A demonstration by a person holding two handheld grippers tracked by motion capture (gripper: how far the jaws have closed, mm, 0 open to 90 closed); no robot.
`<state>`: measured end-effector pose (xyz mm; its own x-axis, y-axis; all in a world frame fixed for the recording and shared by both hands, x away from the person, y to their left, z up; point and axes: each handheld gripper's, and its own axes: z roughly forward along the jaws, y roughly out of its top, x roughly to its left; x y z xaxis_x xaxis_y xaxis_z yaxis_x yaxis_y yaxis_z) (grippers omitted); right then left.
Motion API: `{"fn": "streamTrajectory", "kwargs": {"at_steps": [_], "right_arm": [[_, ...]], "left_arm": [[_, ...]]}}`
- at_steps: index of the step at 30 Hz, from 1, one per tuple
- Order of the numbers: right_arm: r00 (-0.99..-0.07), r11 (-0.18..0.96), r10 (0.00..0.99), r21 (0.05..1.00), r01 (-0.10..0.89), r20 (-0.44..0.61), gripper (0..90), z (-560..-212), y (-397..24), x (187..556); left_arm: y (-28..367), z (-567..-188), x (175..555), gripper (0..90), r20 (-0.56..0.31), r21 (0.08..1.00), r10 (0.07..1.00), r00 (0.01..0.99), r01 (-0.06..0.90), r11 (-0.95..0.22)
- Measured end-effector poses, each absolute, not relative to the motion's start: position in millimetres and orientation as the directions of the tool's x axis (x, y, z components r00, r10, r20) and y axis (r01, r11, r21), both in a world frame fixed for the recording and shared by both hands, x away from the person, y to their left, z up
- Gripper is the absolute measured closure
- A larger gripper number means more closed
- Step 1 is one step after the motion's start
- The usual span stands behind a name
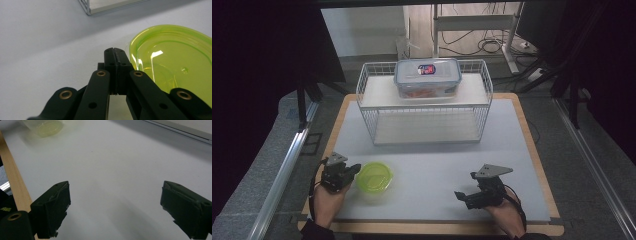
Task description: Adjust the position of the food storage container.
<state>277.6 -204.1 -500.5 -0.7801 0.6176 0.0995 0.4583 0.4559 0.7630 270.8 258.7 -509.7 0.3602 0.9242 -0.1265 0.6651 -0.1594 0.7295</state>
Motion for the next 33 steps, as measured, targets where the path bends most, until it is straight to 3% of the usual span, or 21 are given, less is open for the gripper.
{"fn": "streamTrajectory", "kwargs": {"at_steps": [9, 33], "right_arm": [[-0.778, 0.455, 0.621, 0.763, 0.458, 0.097, 9.0, -500.3, -204.2, 277.5], [-0.775, 0.466, 0.625, 0.752, 0.466, 0.093, 9.0, -502.0, -202.8, 277.6]], "left_arm": [[273.1, -517.3, 258.5, 89.7, -0.148, 0.705, 0.919, 0.365, 0.691, -0.161], [234.0, -536.1, 267.7, 89.7, -0.190, 0.637, 0.861, 0.471, 0.727, -0.257]]}}
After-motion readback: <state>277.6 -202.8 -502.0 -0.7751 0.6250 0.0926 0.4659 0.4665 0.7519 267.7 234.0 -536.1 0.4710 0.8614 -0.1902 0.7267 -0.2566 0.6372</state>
